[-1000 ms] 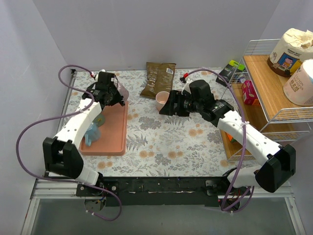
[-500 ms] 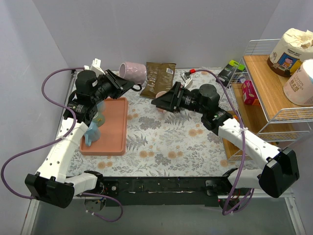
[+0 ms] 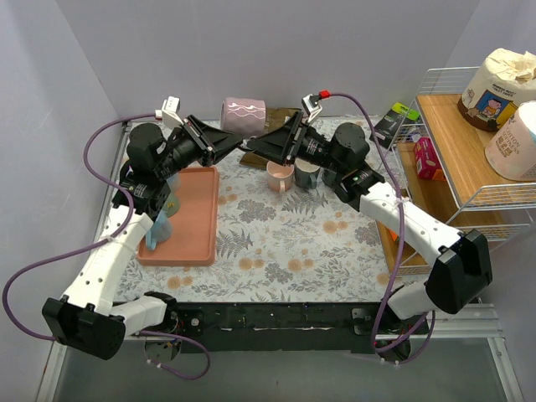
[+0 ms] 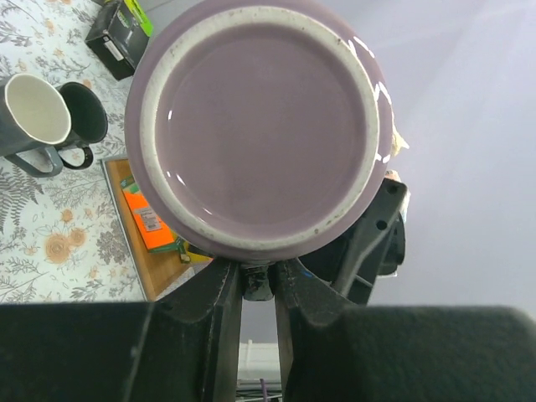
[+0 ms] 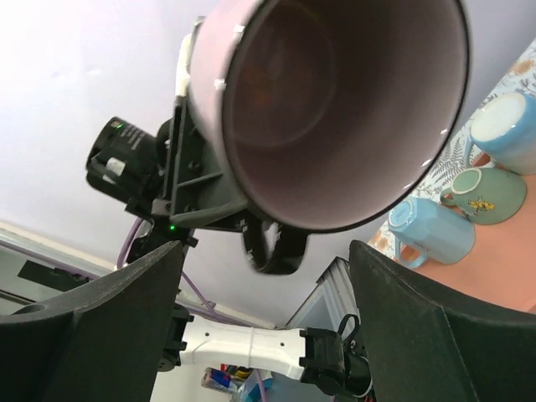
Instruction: Turn the mug right side up
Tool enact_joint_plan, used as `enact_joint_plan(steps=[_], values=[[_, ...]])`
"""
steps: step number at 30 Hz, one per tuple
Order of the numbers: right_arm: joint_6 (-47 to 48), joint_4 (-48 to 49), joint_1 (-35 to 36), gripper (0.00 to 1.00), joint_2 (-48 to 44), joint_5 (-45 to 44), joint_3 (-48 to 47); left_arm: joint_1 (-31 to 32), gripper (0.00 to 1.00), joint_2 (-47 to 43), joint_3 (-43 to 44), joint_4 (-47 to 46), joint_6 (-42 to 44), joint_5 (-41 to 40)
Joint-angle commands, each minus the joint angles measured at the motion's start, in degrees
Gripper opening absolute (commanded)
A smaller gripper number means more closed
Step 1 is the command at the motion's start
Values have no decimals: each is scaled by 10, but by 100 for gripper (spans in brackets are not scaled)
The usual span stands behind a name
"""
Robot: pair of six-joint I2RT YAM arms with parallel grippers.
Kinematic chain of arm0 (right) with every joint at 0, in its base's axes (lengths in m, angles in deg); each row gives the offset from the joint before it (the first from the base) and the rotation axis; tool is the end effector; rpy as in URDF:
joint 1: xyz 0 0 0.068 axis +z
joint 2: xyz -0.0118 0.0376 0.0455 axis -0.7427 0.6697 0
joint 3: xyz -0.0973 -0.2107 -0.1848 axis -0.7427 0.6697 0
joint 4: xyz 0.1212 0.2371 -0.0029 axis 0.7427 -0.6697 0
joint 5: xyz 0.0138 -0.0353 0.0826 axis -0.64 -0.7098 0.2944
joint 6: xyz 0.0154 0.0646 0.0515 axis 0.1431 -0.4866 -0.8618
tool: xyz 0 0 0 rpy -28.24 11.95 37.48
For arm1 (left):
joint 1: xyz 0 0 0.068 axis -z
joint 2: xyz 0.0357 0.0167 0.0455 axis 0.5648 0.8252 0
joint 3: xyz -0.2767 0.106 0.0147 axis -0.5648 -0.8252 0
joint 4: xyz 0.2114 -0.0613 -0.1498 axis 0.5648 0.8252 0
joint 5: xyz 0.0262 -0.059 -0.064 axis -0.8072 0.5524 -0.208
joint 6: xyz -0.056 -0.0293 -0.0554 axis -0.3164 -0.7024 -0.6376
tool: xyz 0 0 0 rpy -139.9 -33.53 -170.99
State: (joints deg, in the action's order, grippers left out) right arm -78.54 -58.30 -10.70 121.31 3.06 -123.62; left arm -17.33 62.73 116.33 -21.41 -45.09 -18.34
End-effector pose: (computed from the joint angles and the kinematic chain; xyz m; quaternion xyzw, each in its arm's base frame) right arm 0.2707 0.2503 0.4466 -0.0432 0.6089 0.7053 0.3604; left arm 0.2591 -0.1191 0.4485 -0.3615 0.6258 -0.6762 0.1427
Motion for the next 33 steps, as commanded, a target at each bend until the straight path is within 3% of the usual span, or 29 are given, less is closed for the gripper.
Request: enact_joint_plan(steps=[1, 5, 9, 14, 17, 18, 22, 25, 26, 27, 30, 33], values=[[-16, 38, 3, 86, 16, -5, -32, 7, 0, -46, -4, -95, -10, 14], [-29, 56, 3, 80, 31, -7, -42, 15, 0, -52, -22, -117, -16, 9], [-51, 84, 3, 62, 40, -13, -38, 20, 0, -54, -37, -135, -17, 7], [-77, 122, 3, 48, 42, -22, -25, 27, 0, -56, -51, -145, -13, 5], [-84, 141, 3, 19, 48, -19, -27, 31, 0, -55, -57, -150, -15, 8], [-84, 142, 3, 2, 53, -16, -31, 32, 0, -55, -57, -153, -13, 9], [-80, 134, 3, 1, 52, -17, -29, 33, 0, -53, -55, -147, -8, 11], [-67, 121, 3, 1, 45, -22, -27, 33, 30, -53, -50, -124, 6, 7], [-62, 116, 3, 1, 42, -25, -27, 33, 66, -54, -49, -115, 20, 0], [-50, 105, 3, 1, 38, -28, -27, 33, 76, -54, -44, -95, 26, -6], [-28, 70, 3, 1, 30, -36, -28, 33, 98, -63, -34, -36, 70, -38], [1, 24, 3, 1, 21, -47, -21, 32, 98, -63, -15, 43, 134, -89]])
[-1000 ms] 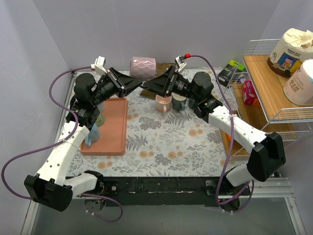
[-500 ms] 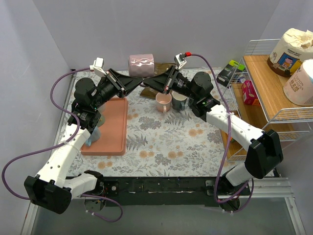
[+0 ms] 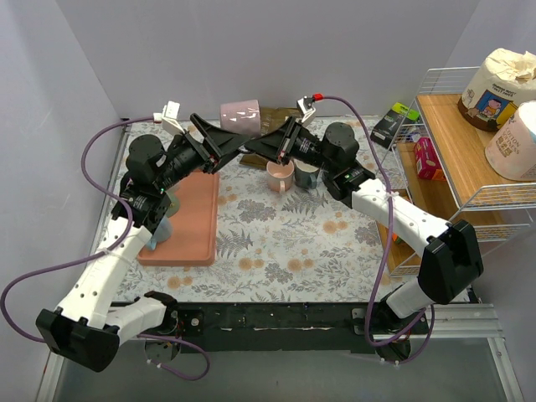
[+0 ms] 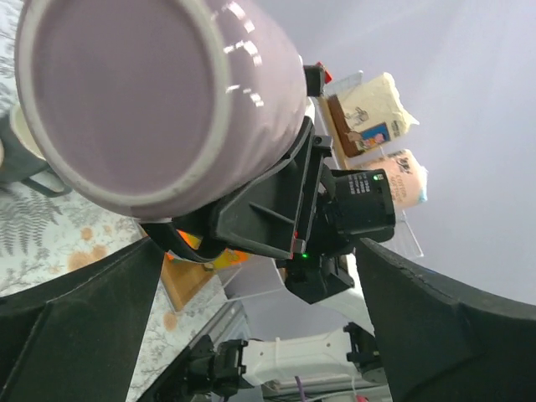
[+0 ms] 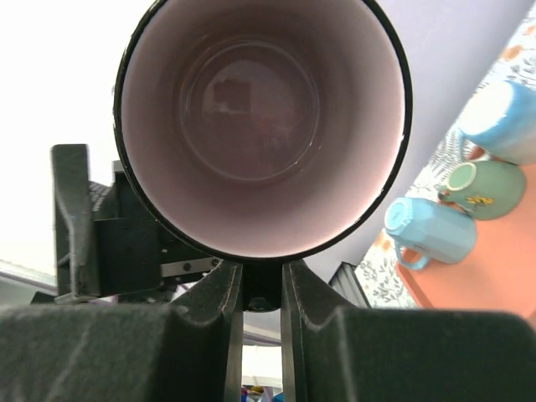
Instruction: Turn the mug right side up
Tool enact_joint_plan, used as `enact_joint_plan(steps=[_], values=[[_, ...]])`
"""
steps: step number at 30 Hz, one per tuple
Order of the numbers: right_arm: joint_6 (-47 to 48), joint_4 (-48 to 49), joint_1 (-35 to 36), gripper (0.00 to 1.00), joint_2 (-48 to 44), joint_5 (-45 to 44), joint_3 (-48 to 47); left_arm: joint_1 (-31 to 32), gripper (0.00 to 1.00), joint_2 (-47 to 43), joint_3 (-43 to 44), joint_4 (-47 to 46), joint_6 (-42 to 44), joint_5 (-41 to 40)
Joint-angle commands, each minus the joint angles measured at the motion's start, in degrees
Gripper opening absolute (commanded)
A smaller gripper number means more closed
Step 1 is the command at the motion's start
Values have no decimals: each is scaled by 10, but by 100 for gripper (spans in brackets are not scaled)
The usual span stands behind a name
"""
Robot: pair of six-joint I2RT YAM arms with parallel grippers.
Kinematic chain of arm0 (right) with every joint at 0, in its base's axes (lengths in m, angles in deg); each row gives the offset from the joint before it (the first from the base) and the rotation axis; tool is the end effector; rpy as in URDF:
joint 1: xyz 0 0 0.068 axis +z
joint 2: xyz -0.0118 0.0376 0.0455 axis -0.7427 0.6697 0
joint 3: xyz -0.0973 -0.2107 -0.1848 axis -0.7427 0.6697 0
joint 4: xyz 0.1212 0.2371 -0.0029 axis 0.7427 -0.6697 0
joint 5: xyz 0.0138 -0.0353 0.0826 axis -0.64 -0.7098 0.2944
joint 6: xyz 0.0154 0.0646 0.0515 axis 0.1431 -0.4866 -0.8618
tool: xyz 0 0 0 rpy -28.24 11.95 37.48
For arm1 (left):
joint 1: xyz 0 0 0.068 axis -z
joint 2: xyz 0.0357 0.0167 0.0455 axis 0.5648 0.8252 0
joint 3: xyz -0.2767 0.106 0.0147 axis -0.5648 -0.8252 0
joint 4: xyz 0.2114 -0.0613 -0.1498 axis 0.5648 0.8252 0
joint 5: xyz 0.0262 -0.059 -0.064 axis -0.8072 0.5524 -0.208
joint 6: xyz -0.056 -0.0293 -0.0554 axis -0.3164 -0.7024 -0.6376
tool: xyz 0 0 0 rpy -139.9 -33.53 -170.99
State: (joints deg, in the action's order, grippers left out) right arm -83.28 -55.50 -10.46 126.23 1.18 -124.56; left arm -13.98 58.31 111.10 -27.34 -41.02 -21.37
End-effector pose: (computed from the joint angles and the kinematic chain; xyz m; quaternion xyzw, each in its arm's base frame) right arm 0.2919 0.2658 0.4289 -0.0026 0.6158 0.7136 0.3340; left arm 0.2372 -0.1250 0.4475 -0.3109 0.6220 -0.6939 0.1868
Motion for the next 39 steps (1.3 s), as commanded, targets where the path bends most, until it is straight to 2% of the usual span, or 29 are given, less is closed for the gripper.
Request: enact_joint_plan(steps=[1, 2, 4, 5, 6, 10, 14, 20, 32, 35, 39], values=[[71, -20, 0, 1, -31, -33, -9, 0, 98, -16, 46, 124, 115, -71], [89, -41, 0, 1, -34, -40, -8, 0, 98, -3, 69, 182, 141, -88], [117, -107, 0, 1, -43, -65, -2, 0, 98, 8, 97, 241, 184, -158], [160, -127, 0, 1, -49, -74, 0, -1, 98, 13, 114, 282, 193, -184], [180, -175, 0, 1, -52, -99, -1, 0, 98, 16, 119, 298, 200, -205], [265, -261, 8, 1, -53, -146, 1, 0, 98, 11, 128, 360, 206, -344], [341, -334, 38, 1, -33, -205, -15, -1, 98, 12, 137, 421, 189, -421], [410, -418, 97, 1, 22, -349, -54, -1, 98, 13, 146, 441, 187, -433], [488, -545, 147, 1, 198, -490, -197, -2, 98, 7, 151, 488, 178, -454], [497, -548, 150, 1, 221, -503, -208, -1, 98, 12, 153, 500, 176, -455], [517, -503, 151, 1, 241, -511, -190, -1, 98, 16, 158, 523, 165, -457]])
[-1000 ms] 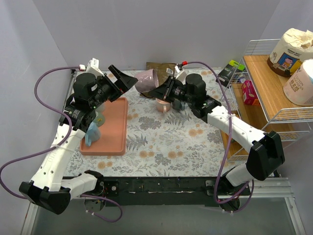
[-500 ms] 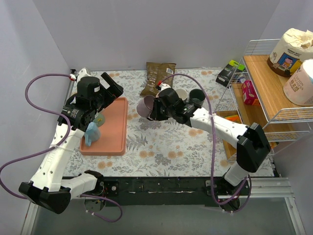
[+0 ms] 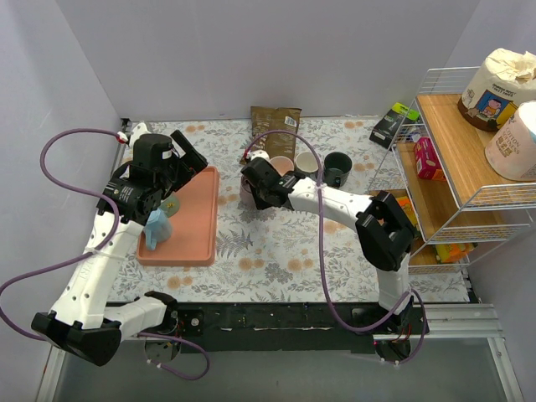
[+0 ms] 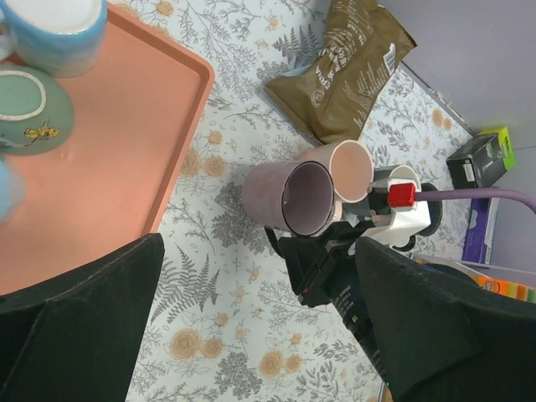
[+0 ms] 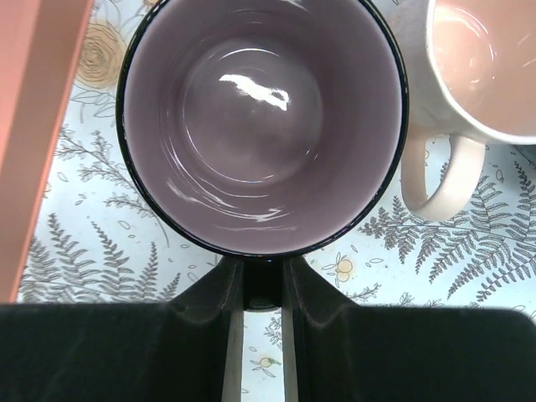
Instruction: Turn the mug right side up
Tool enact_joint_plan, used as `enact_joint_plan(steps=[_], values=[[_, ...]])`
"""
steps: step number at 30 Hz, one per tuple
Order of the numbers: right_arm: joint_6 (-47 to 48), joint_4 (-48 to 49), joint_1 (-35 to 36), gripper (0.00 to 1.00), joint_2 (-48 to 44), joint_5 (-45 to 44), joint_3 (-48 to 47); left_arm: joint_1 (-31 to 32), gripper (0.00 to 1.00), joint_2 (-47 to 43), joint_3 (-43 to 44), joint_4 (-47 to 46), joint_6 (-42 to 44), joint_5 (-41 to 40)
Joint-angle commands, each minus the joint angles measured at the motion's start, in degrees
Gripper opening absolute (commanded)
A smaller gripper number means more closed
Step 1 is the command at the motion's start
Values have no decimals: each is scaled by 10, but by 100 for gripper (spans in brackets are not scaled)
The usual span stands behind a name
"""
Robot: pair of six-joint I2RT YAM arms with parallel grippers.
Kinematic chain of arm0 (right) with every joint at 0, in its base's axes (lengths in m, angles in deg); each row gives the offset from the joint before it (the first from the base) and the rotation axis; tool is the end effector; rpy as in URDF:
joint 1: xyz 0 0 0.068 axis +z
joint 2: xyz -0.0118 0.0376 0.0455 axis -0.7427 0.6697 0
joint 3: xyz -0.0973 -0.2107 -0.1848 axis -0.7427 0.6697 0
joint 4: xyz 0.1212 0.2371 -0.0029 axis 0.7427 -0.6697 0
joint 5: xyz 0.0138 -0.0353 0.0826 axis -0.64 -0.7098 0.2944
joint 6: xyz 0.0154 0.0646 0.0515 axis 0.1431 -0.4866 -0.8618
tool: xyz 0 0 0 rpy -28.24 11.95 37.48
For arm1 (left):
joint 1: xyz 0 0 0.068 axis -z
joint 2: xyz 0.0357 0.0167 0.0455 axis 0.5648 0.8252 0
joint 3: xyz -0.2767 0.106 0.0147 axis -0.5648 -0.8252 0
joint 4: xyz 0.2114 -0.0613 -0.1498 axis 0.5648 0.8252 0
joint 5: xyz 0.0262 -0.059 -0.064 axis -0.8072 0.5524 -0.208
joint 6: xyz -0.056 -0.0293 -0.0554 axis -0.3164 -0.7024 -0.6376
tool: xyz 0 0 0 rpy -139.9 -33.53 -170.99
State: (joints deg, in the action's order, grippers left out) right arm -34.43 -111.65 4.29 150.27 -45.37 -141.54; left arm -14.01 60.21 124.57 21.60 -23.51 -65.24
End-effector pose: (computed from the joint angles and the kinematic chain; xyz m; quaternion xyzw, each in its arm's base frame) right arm 0.3083 0.3575 0.2364 -0.1712 0.9042 0.0914 0.3804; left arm 0.2258 -0.0622 0.4110 -0.5238 0.7093 -0.2877 0.3739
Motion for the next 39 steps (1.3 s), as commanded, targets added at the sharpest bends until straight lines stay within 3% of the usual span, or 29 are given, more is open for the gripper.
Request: enact_joint_plan(steps=[1, 18, 20, 21, 27, 33, 39], values=[[31, 59, 4, 1, 7, -48, -21, -1, 98, -3, 24, 40, -15, -20], [44, 73, 3, 1, 86, -47, -68, -1, 98, -11, 5, 134, -55, -29], [42, 72, 3, 9, 89, -40, -69, -1, 98, -12, 3, 143, -60, -32], [40, 72, 3, 19, 89, -30, -69, -1, 98, -12, 2, 146, -62, -33], [24, 69, 2, 42, 82, 14, -65, -1, 98, -16, -3, 163, -72, -42], [10, 18, 2, 55, 87, 9, -95, -1, 98, -23, -9, 179, -78, -56], [3, -4, 0, 66, 34, 38, -99, -2, 98, -37, -16, 246, -113, -89]])
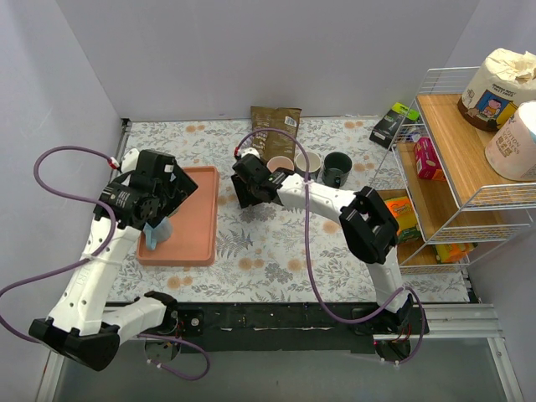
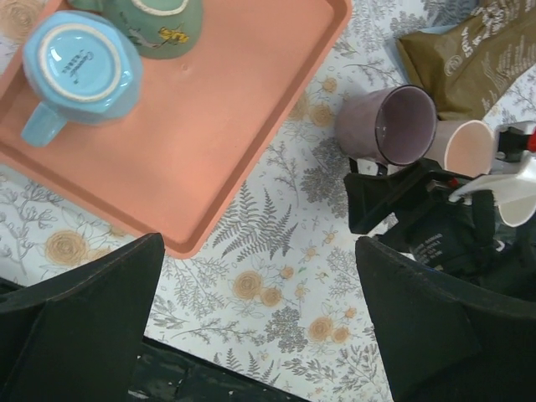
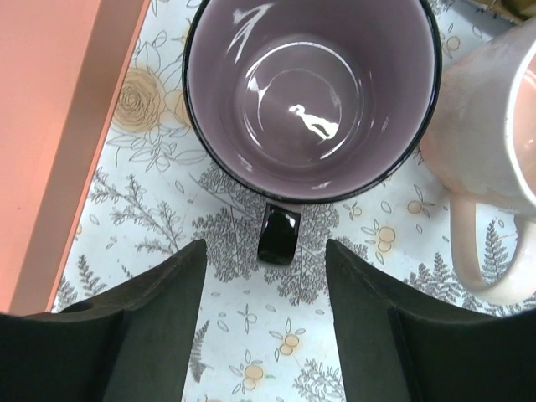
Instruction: Turn the mug right side up
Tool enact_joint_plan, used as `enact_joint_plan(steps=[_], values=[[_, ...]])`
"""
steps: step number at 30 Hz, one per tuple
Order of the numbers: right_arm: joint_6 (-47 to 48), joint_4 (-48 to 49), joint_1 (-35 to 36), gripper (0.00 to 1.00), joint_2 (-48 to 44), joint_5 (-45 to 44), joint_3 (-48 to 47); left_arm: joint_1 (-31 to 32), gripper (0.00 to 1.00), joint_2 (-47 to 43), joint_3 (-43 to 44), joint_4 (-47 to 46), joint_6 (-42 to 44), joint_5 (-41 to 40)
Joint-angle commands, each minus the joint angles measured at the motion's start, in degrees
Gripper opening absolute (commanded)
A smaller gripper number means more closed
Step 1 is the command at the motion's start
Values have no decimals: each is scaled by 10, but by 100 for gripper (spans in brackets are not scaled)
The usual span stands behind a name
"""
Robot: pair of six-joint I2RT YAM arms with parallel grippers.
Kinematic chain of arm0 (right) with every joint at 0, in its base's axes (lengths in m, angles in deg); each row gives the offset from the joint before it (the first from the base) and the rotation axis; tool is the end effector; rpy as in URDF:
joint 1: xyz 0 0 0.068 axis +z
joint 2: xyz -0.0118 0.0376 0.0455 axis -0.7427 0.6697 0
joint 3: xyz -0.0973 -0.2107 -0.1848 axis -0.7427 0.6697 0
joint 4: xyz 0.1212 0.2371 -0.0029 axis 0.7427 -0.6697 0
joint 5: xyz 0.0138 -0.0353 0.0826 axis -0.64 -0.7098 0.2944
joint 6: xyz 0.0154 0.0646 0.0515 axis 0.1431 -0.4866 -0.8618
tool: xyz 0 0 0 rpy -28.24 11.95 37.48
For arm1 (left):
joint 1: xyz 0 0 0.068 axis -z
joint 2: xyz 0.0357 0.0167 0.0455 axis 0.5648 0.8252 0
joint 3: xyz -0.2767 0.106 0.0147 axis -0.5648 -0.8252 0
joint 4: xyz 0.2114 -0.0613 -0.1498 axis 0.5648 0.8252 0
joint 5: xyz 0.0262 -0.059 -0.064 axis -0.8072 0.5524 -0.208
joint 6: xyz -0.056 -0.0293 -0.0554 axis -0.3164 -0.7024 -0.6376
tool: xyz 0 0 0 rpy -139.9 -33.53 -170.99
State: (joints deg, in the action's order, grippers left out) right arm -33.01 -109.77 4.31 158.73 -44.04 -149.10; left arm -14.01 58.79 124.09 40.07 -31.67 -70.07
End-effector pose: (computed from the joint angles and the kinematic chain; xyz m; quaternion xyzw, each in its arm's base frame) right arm 0.3315 0.3904 0.2159 -0.1850 0.9000 0.1008 0.3817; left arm 0.1901 -0.0427 0.3812 -0.5993 0.7164 -0.1691 0.3148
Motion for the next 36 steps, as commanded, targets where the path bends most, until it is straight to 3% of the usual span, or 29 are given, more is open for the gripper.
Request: enact_joint_plan(steps=[1, 6, 10, 15, 18, 25, 30, 36], values=[[-11, -25, -1, 67, -61, 33, -22, -1, 98, -25, -12, 82, -54, -54], [-20, -33, -14, 67, -128, 85, 0, -2, 98, -63, -95, 102, -105, -23], [-38, -18, -26, 68, -179, 123, 46, -2, 98, -88, -138, 92, -150, -58], [-47, -12, -38, 67, -217, 156, 83, -2, 98, -105, -184, 11, -124, -168], [-47, -17, -43, 67, -226, 169, 93, -23, 98, -76, -214, -51, -60, -148], [-45, -21, -53, 66, -252, 176, 116, -182, 98, -55, -232, -149, 78, -47], [-42, -31, -62, 66, -251, 180, 115, -233, 98, -59, -244, -201, 159, -22], [-35, -47, -69, 66, -243, 196, 103, -318, 98, -85, -277, -249, 159, 35]])
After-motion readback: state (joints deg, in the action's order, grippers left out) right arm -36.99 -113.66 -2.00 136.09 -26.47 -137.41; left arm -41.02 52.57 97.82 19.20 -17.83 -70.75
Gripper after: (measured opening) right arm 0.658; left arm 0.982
